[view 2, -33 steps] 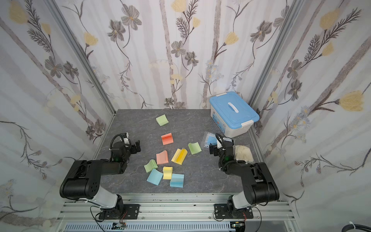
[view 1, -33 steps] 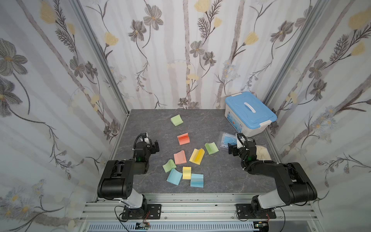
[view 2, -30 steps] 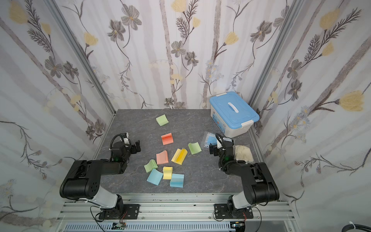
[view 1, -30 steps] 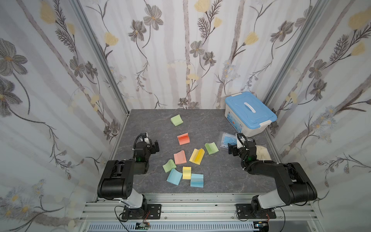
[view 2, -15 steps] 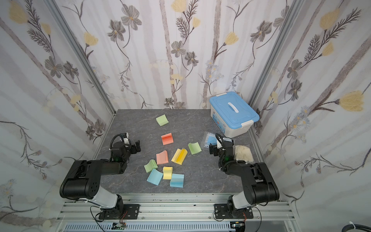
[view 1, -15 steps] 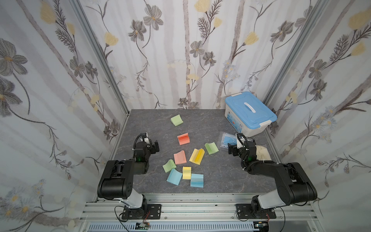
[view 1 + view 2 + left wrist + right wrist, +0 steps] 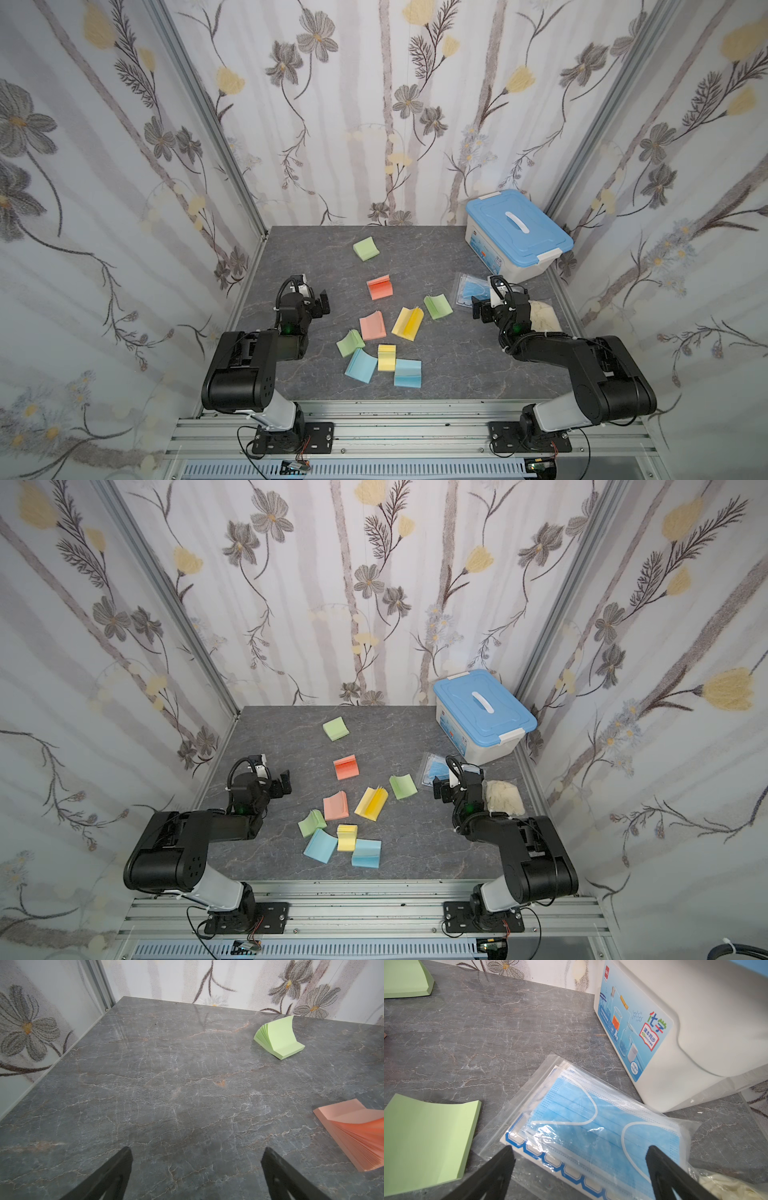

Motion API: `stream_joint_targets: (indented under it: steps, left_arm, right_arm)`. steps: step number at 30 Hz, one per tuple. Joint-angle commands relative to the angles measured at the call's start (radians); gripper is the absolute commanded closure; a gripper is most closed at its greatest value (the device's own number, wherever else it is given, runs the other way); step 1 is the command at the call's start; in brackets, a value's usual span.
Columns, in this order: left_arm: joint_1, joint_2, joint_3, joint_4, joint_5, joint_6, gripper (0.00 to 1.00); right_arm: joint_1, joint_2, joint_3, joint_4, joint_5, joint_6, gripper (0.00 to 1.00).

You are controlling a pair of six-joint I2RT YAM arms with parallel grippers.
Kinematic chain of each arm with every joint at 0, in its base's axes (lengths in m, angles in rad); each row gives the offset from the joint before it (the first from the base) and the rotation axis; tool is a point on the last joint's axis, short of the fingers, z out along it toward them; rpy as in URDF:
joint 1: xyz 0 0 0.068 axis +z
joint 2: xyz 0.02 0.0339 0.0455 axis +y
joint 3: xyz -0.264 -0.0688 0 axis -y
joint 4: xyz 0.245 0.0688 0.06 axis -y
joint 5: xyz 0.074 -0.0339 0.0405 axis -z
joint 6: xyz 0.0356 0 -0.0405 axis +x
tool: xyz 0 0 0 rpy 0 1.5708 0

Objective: Tear off pages from different memo pads
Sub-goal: Move the memo pad to the center of the board.

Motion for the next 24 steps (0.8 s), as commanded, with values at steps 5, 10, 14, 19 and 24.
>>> stream_joint_targets:
  steps: [5, 10, 14, 19, 24]
  left_arm:
    - [0.004, 0.003, 0.006, 0.011, 0.012, -0.004, 0.0]
    - [0.005, 0.003, 0.006, 0.011, 0.014, -0.005, 0.0]
    - [0.003, 0.001, 0.002, 0.016, 0.009, -0.001, 0.0]
    - [-0.046, -0.157, 0.164, -0.423, -0.076, -0.002, 0.0]
    - [-0.068, -0.347, 0.072, -0.374, -0.07, -0.058, 0.0]
  right_arm:
    - [0.001, -0.004, 0.0, 0.024, 0.009, 0.003, 0.0]
    - [-0.001, -0.003, 0.0, 0.024, 0.007, 0.004, 0.0]
    - [-0.001, -0.004, -0.001, 0.025, 0.006, 0.004, 0.0]
    - [-0.001, -0.004, -0.002, 0.024, 0.005, 0.004, 0.0]
    - [-0.009, -0.002, 0.008, 0.014, 0.017, 0.021, 0.0]
